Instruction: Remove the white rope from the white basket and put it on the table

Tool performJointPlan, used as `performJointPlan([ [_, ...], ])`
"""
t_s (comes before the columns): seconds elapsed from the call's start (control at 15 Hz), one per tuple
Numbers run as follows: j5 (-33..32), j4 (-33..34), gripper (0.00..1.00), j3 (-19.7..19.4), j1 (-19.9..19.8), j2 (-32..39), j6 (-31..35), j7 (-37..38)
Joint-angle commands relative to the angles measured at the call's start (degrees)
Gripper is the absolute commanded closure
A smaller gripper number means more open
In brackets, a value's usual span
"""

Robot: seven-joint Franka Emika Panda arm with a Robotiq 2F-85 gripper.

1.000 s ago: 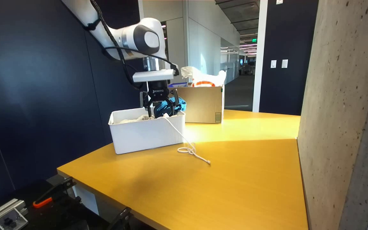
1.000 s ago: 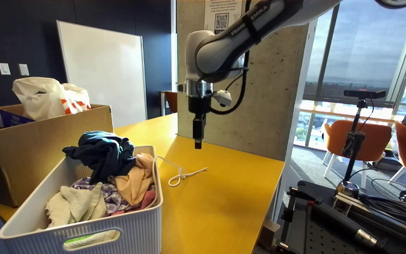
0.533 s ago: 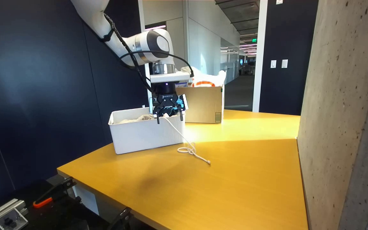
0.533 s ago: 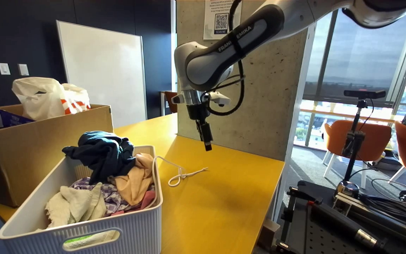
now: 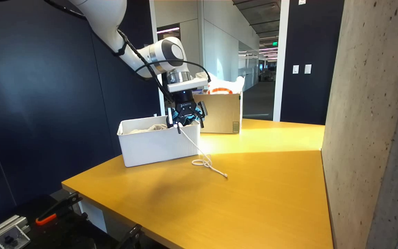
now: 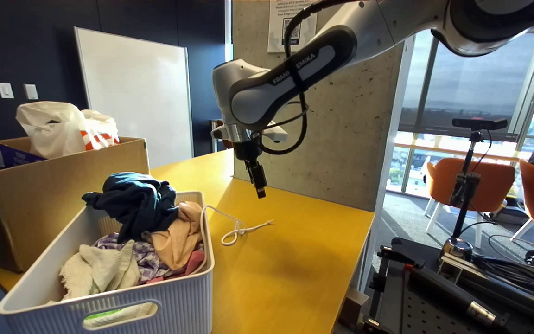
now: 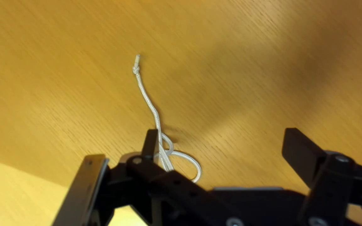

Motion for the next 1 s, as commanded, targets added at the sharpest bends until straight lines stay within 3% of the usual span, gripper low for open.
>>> performJointPlan([
  [0.0,0.0,2.5,0.0,-0.1,-0.3,1.7,-1.8,-1.9],
  [0.33,-0.5,8.1,0.0,-0.6,0.1,6.3,-4.3,-3.7],
  [0.93,-2.5,27.4,0.0,-2.3,5.7,19.5,-11.7,-3.5],
])
